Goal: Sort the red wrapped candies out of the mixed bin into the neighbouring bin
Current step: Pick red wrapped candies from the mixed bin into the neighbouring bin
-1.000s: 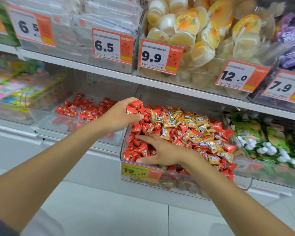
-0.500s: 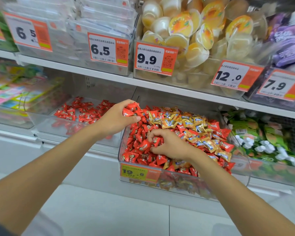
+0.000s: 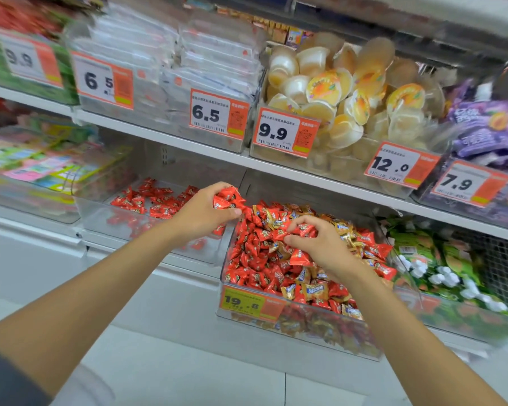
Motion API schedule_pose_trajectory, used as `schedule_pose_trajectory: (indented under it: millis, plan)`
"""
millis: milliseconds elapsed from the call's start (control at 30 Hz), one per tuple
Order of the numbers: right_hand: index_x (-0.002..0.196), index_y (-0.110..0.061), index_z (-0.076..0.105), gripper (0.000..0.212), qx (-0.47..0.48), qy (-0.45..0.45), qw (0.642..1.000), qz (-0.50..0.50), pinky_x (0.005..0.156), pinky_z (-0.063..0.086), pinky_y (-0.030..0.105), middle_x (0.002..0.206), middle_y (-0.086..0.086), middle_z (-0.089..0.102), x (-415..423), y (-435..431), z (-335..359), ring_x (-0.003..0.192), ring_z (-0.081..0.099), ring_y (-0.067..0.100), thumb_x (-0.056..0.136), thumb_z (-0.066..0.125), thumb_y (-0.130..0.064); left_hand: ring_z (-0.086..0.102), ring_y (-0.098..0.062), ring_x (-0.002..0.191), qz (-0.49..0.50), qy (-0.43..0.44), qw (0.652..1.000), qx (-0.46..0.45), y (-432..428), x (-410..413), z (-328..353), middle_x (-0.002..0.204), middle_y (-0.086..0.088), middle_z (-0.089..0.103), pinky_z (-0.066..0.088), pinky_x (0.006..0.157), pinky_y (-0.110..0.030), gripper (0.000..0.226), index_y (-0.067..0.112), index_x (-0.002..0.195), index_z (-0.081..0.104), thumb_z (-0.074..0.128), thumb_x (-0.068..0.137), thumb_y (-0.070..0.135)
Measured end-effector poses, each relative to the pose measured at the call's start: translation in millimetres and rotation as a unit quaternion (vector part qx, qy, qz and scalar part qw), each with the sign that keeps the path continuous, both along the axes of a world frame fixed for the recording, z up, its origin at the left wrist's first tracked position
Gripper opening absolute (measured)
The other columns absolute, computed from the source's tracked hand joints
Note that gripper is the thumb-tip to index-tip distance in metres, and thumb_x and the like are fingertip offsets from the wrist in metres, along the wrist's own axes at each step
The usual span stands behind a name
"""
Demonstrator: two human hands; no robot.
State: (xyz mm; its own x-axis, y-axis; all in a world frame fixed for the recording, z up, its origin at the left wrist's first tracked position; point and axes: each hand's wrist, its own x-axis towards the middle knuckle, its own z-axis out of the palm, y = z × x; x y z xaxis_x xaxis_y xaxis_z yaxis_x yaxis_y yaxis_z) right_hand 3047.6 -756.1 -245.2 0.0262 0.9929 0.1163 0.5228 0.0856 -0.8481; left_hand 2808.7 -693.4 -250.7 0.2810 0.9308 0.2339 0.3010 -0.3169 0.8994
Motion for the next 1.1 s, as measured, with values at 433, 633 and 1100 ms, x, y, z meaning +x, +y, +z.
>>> schedule_pose_trajectory:
  millis: [433, 633, 1100]
  plan:
    - [0.072, -0.019, 0.064, 0.024, 0.006, -0.044, 0.992, 0.119, 0.054, 0.041, 0.023, 0.065, 0.001, 0.058, -133.0, 126.5, 18.4, 0.054, 0.048, 0.013, 0.077, 0.072, 0.003, 0.061, -0.03, 0.097, 0.182, 0.149, 0.972, -0.011, 92.8, -151.7, -27.5, 0.105, -0.009, 0.065, 0.046, 0.086, -0.038, 0.03, 0.018, 0.107, 0.058, 0.074, 0.081, 0.015]
    - [0.128, -0.018, 0.058, 0.052, -0.077, -0.169, 0.971, 0.153, 0.07, 0.04, 0.01, 0.102, -0.002, 0.059, -170.5, 204.3, -18.8, 0.082, 0.058, 0.004, 0.08, 0.078, -0.023, 0.04, -0.023, 0.136, 0.13, 0.192, 0.969, -0.084, 134.5, -169.6, -48.9, 0.147, -0.004, 0.044, 0.034, 0.107, -0.029, 0.084, 0.02, 0.147, 0.037, 0.081, 0.076, 0.023]
    - [0.097, -0.022, 0.07, 0.019, 0.127, -0.305, 0.942, 0.063, 0.081, 0.046, 0.033, 0.087, -0.004, 0.064, -71.3, 85.9, -0.6, 0.08, 0.056, 0.015, 0.083, 0.062, -0.011, 0.066, -0.012, 0.083, 0.034, 0.104, 0.994, 0.027, 34.7, -86.8, -3.1, 0.096, -0.001, 0.07, 0.05, 0.072, -0.014, 0.019, 0.019, 0.098, 0.07, 0.074, 0.082, 0.011]
